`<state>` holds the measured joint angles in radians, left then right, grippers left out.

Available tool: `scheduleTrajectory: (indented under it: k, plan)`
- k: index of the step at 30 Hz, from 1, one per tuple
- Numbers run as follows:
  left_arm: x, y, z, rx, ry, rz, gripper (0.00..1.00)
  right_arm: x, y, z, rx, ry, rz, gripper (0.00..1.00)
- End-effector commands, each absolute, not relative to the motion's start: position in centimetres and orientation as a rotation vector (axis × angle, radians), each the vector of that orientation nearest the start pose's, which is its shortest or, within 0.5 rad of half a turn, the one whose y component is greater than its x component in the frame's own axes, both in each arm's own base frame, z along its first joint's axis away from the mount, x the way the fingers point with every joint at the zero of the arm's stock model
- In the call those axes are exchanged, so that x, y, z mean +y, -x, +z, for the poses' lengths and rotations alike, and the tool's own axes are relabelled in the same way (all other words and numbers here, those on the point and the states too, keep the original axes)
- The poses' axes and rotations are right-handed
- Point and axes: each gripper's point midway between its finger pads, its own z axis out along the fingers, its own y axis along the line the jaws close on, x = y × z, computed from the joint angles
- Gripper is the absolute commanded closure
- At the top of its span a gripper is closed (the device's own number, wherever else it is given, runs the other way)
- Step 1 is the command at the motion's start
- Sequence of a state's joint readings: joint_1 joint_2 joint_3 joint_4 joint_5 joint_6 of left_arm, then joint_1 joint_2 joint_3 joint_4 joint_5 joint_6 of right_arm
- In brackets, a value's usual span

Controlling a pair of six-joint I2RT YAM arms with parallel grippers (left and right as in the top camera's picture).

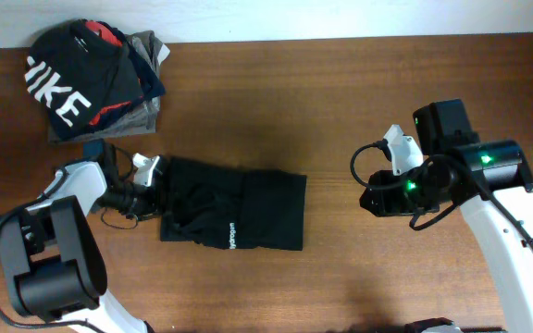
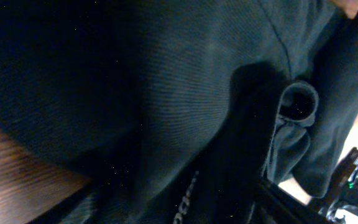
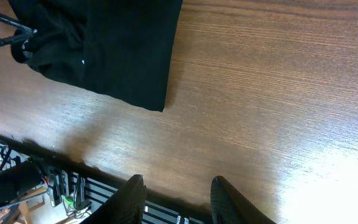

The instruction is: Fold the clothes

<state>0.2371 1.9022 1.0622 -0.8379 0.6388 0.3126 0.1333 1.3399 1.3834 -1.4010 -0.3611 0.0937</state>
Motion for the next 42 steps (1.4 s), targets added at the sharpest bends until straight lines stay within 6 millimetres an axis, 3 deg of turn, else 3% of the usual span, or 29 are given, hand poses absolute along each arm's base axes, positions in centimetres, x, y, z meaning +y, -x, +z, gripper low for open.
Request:
scheduleTrajectory:
  k: [1, 4, 6, 8, 13, 18, 24, 27, 34, 39, 42]
  plan:
    - [-1.8, -27.7, -3.6, 3.104, -0.105, -0.812, 0.49, 9.5, -24.1, 21.2, 2.91, 0.132, 0.576, 0.6]
    - [-1.7, -27.9, -3.6, 3.098, -0.092, -0.805, 0.61, 9.5, -24.2, 21.2, 2.906, 0.132, 0.576, 0.6]
    - [-1.7, -28.1, -3.6, 3.092, -0.094, -0.801, 0.77, 9.5, -24.2, 21.2, 2.903, 0.133, 0.576, 0.6]
    - [-1.7, -28.2, -3.6, 3.091, -0.089, -0.799, 0.99, 9.5, -24.2, 21.2, 2.903, 0.134, 0.576, 0.6]
    - [-1.2, -29.0, -3.1, 3.098, -0.029, -0.771, 1.0, 9.5, -24.2, 21.2, 2.903, 0.133, 0.575, 0.6]
    - [1.5, -30.4, -1.2, 3.193, 0.07, -0.555, 1.0, 9.5, -24.2, 21.2, 2.905, 0.133, 0.575, 0.6]
    - [5.2, -32.1, 2.5, 3.26, 0.23, -0.235, 1.0, 9.5, -24.2, 21.2, 2.904, 0.133, 0.575, 0.6]
    - [6.2, -33.1, 5.7, 3.261, 0.271, -0.154, 1.0, 9.5, -24.2, 21.2, 2.903, 0.134, 0.575, 0.6]
    - [4.9, -34.1, 10.6, 3.26, 0.235, -0.165, 1.0, 9.5, -24.6, 21.2, 2.887, 0.137, 0.574, 0.6]
    - [2.5, -33.0, 11.6, 3.321, 0.165, -0.173, 1.0, 9.6, -25.0, 20.4, 2.881, 0.137, 0.575, 0.6]
    - [0.4, -31.9, 11.8, 3.378, 0.074, -0.169, 1.0, 9.6, -25.1, 18.5, 2.897, 0.129, 0.577, 0.6]
